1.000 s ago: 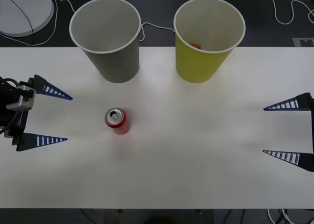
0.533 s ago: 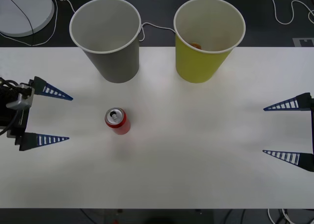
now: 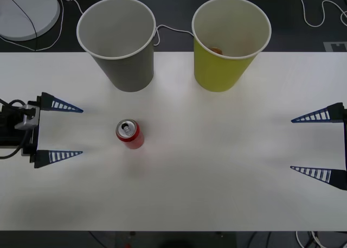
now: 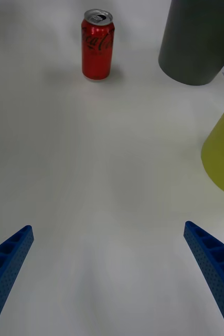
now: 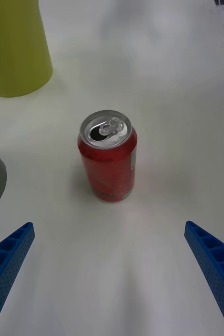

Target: Put the can into the green bin and the plastic bottle into the gray bin

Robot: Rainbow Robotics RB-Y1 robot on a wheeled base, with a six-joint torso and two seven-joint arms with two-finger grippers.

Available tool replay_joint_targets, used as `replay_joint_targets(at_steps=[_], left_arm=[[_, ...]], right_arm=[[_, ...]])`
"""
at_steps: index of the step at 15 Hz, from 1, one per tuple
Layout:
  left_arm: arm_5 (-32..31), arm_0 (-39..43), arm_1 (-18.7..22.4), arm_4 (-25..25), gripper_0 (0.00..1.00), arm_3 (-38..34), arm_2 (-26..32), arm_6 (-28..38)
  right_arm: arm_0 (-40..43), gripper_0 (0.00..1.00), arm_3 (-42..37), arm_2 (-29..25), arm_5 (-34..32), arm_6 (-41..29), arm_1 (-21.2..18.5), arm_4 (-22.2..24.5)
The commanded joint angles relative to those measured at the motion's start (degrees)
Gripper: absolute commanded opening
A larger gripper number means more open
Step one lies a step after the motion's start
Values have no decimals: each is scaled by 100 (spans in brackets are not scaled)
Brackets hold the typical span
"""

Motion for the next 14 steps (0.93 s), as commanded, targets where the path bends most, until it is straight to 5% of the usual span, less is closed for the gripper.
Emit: replay_joint_targets(at_steps=[1, 6, 14], left_arm=[[34, -211, -27, 594, 100, 812, -363, -590], [34, -580, -115, 1490, 100, 2024, -1013, -1548], [86, -729, -923, 1701, 100, 2982, -1048, -2207]], right_arm=[[0, 100, 0, 0, 0, 0, 0, 0], [0, 100, 0, 0, 0, 0, 0, 0], [0, 100, 0, 0, 0, 0, 0, 0]])
